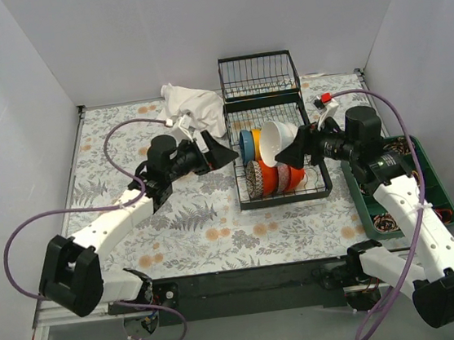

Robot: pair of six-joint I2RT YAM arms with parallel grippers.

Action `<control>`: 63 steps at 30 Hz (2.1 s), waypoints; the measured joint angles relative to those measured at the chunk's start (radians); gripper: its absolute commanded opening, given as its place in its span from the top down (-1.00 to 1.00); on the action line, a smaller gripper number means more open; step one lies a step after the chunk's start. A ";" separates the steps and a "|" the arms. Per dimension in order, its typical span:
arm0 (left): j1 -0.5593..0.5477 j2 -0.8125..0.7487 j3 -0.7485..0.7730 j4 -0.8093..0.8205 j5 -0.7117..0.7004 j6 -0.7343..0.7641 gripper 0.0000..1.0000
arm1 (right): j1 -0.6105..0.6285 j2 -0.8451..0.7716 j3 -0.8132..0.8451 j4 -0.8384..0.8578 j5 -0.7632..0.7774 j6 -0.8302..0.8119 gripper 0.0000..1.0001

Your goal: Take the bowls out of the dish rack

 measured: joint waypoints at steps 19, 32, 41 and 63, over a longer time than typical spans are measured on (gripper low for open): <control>-0.195 0.240 0.125 0.155 -0.064 -0.097 1.00 | 0.018 -0.032 -0.163 0.238 -0.177 0.166 0.58; -0.193 0.149 0.123 0.042 -0.181 0.026 1.00 | 0.024 -0.039 -0.168 0.230 -0.174 0.128 -0.95; -0.037 0.071 0.126 -0.312 -0.454 0.184 1.00 | 0.023 -0.057 -0.164 0.090 -0.044 0.011 -0.97; 0.511 0.372 0.299 -0.621 -0.571 0.337 1.00 | 0.023 -0.059 -0.127 -0.127 0.203 -0.132 -0.97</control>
